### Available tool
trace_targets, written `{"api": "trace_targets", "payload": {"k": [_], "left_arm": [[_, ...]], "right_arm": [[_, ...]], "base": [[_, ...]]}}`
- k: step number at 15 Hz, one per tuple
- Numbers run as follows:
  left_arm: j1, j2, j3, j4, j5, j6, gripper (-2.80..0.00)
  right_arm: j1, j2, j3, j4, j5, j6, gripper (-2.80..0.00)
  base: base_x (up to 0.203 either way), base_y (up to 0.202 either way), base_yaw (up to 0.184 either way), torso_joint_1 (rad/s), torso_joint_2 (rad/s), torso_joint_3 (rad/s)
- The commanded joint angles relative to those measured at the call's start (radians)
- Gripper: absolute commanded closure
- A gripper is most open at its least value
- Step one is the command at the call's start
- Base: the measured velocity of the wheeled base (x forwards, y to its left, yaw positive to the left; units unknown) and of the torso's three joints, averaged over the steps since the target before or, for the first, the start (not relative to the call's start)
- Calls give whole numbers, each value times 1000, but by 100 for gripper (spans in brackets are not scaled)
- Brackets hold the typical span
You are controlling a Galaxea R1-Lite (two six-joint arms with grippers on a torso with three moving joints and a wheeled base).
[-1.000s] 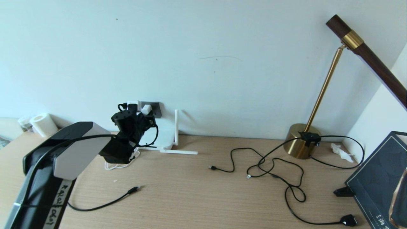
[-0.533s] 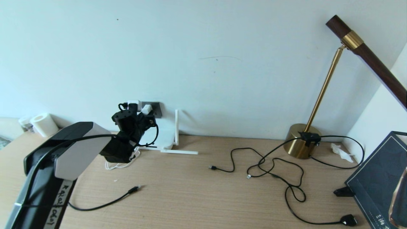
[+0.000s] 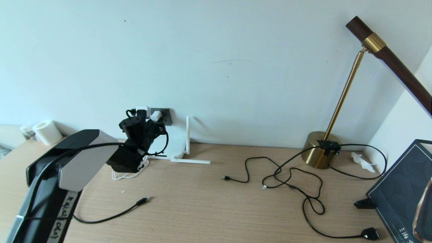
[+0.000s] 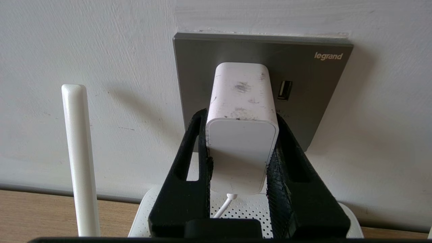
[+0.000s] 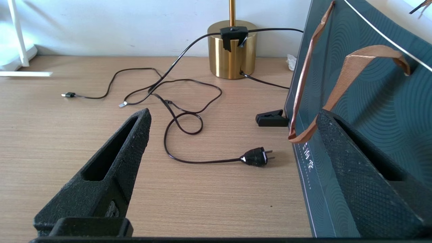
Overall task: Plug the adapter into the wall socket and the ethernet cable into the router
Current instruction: Pick up cable
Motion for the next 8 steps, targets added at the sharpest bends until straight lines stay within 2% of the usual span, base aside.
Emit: {"api": "trace_targets", "payload": {"k": [1, 8], "left_arm": [[-2, -1, -2, -3, 0, 0, 0], [-2, -1, -4, -3, 0, 0, 0]], "right_arm": [[0, 0, 11, 0, 0, 0, -280], [1, 0, 11, 0, 0, 0, -280]], "base": [[0, 0, 0, 0, 0, 0], [0, 0, 0, 0, 0, 0]]}}
